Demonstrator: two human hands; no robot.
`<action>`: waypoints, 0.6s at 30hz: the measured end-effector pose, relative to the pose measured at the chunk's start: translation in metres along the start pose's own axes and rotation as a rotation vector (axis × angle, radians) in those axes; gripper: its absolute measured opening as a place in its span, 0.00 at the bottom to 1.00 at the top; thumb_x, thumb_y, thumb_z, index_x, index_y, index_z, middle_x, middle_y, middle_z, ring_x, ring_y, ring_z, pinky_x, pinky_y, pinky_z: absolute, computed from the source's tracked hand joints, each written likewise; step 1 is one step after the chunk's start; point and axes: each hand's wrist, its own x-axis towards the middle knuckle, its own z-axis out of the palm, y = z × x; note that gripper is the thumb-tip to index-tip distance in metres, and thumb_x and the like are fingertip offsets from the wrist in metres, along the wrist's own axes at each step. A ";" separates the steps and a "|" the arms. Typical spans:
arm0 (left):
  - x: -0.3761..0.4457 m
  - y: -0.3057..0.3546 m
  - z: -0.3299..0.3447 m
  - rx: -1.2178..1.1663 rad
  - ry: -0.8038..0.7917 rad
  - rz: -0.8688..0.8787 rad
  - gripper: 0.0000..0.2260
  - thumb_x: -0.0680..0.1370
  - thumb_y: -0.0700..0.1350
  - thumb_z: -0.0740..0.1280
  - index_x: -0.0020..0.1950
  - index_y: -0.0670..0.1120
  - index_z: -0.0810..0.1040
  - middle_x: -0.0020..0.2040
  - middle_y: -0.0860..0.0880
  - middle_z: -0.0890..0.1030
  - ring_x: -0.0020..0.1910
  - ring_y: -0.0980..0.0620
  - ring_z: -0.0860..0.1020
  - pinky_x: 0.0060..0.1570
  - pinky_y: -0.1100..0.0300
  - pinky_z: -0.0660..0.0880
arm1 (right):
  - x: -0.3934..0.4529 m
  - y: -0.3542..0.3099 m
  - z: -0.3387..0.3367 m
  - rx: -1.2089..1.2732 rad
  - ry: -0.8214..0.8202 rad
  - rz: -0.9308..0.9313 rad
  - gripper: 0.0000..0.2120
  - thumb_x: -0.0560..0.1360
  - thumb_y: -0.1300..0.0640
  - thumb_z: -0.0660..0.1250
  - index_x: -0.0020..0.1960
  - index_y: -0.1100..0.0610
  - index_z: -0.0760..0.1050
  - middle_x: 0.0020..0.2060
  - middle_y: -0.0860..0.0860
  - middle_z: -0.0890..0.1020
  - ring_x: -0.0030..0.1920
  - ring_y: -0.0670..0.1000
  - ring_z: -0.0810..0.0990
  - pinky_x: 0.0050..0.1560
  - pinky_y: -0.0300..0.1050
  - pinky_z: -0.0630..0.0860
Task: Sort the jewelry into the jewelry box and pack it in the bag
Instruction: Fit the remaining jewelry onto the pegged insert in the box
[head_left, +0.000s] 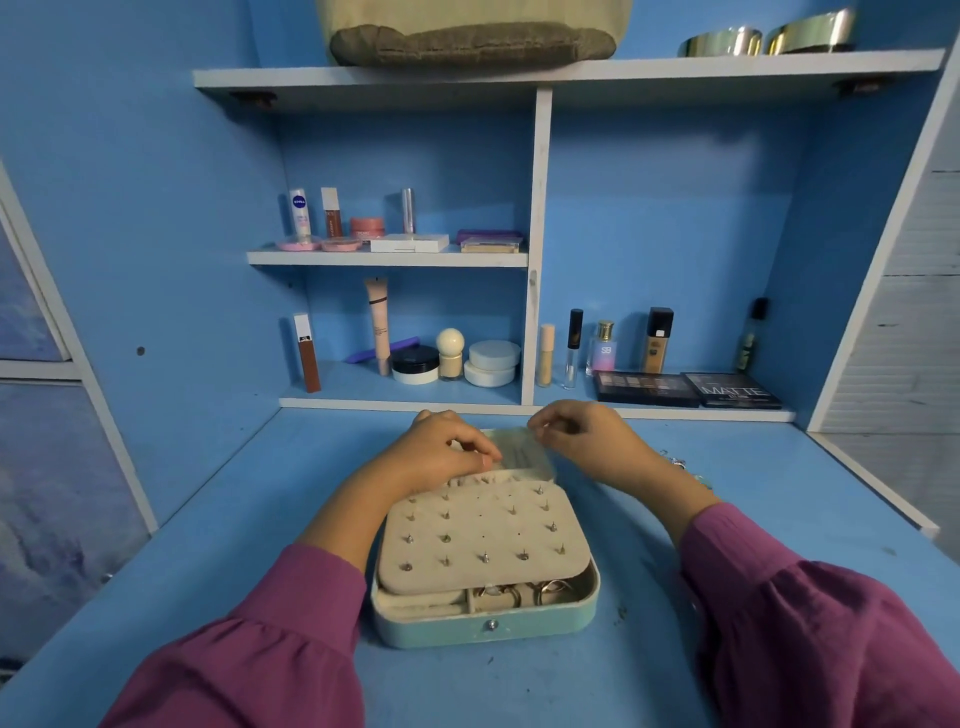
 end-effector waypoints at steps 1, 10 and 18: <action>0.000 0.000 0.000 -0.029 0.013 0.003 0.09 0.74 0.46 0.71 0.43 0.62 0.81 0.50 0.50 0.76 0.53 0.52 0.72 0.53 0.58 0.69 | 0.001 0.001 -0.006 0.003 0.046 0.019 0.04 0.76 0.57 0.66 0.48 0.51 0.79 0.38 0.51 0.80 0.36 0.46 0.74 0.36 0.36 0.70; 0.002 0.006 0.002 -0.228 0.065 0.017 0.09 0.74 0.40 0.71 0.45 0.55 0.83 0.46 0.50 0.76 0.44 0.57 0.75 0.47 0.66 0.70 | 0.001 0.031 -0.065 -0.448 0.177 0.328 0.04 0.71 0.61 0.69 0.41 0.61 0.82 0.40 0.55 0.83 0.36 0.52 0.79 0.35 0.42 0.74; 0.000 0.009 0.003 -0.297 0.081 0.016 0.08 0.74 0.40 0.71 0.44 0.55 0.83 0.48 0.51 0.78 0.46 0.57 0.76 0.49 0.64 0.71 | -0.005 0.041 -0.064 -0.599 0.083 0.524 0.08 0.65 0.60 0.71 0.31 0.61 0.74 0.27 0.54 0.77 0.30 0.54 0.75 0.28 0.38 0.67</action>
